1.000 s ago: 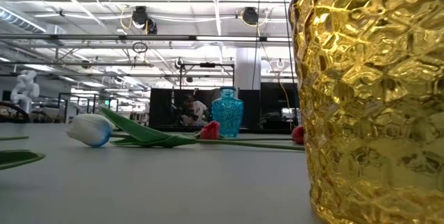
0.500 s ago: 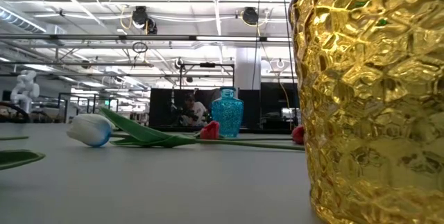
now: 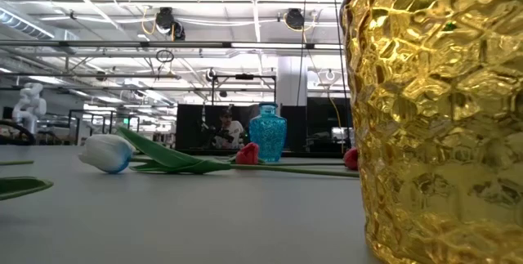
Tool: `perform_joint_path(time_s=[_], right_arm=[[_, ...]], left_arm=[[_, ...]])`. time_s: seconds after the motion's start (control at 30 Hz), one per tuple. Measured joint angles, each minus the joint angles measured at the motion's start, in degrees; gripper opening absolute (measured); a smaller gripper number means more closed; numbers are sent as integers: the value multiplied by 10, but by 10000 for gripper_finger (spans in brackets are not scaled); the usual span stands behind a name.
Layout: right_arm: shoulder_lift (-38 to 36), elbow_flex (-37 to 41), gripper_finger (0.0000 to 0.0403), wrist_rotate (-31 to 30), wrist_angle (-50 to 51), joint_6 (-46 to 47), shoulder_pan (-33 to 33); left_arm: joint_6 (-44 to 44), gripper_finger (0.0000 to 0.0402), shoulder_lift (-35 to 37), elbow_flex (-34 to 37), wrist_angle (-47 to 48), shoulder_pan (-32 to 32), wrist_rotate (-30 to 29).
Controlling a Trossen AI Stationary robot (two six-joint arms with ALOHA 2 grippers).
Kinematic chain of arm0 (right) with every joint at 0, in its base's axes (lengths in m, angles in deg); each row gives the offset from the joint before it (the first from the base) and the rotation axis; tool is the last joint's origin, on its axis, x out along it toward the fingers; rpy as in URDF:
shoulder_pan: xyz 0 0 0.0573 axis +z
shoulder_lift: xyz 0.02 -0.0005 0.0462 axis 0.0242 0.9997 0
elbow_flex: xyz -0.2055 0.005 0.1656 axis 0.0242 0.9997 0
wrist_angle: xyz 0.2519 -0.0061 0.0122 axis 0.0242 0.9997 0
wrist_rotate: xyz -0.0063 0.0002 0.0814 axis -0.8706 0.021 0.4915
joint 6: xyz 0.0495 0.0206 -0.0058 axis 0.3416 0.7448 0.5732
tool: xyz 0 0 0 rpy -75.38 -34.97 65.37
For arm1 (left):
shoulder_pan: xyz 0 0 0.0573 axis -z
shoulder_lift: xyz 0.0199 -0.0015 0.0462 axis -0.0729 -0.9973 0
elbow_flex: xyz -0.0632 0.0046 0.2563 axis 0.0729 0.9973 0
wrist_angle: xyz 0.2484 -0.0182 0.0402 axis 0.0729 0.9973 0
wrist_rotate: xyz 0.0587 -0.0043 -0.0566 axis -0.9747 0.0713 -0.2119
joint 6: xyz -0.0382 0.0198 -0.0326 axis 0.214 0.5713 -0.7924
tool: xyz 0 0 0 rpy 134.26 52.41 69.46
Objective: Sort flowers into vase by color
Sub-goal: Put the top left yellow flower into the blue vase
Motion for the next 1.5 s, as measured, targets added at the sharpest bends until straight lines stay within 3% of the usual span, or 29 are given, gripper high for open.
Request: perform_joint_path(time_s=[0.23, 0.43, 0.53, 0.7, 0.83, 1.1, 1.5], right_arm=[[82, -104, 105, 0, 100, 9, 0], [140, -157, 105, -2, 192, 10, 0], [157, -158, 105, -22, 203, 18, 0], [172, -158, 105, -123, 231, 7, 0], [174, -158, 105, -169, 272, 8, 0], [174, -158, 105, -175, 332, 34, 0], [173, -158, 105, -167, 363, 34, 0]], left_arm=[[12, 68, 0, 0, -12, 0, -139], [10, 68, 0, 0, -4, 0, -338], [10, 68, 0, 0, 18, 0, -400], [-18, 68, -10, 0, 66, 1, -406], [-49, 78, -39, 0, 79, 1, -415], [-125, 151, -123, -6, 78, 0, -418], [-142, 157, -205, -30, 78, -10, -420]])
